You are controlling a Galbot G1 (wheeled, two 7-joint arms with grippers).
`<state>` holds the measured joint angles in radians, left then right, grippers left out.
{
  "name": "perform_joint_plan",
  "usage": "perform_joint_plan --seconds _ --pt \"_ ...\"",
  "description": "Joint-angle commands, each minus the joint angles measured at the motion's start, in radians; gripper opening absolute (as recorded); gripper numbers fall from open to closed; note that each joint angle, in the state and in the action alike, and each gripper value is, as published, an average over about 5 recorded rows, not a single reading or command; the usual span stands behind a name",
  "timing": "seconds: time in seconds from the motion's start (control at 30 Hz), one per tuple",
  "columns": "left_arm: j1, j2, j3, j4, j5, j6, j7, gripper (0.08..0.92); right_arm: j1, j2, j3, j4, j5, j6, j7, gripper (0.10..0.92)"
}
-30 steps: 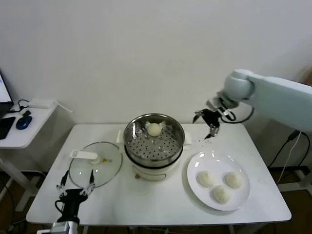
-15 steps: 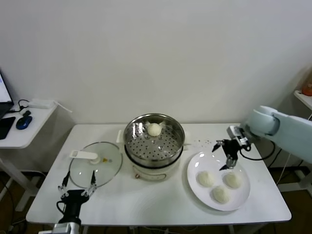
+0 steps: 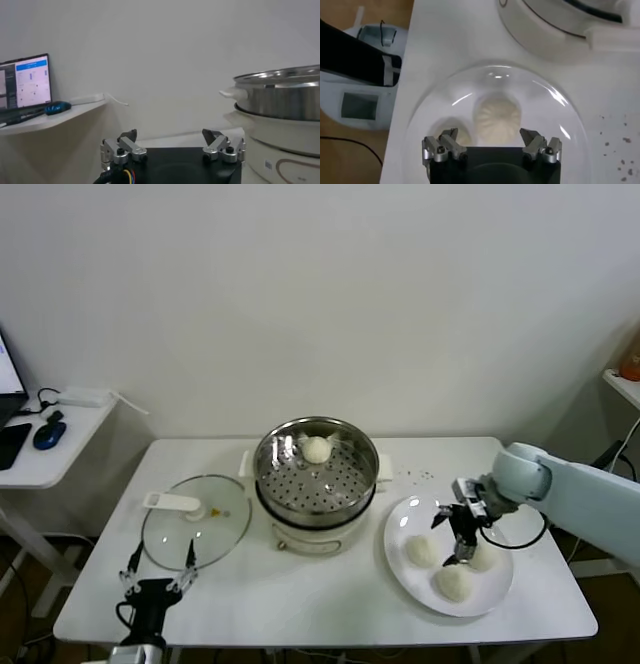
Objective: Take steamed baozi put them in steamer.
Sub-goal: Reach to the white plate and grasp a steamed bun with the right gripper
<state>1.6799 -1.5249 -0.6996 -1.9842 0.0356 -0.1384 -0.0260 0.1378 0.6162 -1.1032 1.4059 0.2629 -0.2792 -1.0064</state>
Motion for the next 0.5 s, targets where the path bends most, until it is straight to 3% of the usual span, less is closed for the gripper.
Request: perform_joint_plan --seconds 0.03,0.5 --pt "-0.003 0.001 0.000 0.005 -0.001 0.000 0.000 0.823 -0.057 0.072 0.032 -0.069 -0.033 -0.015 0.011 0.823" --pt "-0.007 0.001 -0.003 0.014 -0.004 -0.001 -0.001 0.823 -0.071 0.123 0.034 -0.112 -0.063 -0.008 0.010 0.823"
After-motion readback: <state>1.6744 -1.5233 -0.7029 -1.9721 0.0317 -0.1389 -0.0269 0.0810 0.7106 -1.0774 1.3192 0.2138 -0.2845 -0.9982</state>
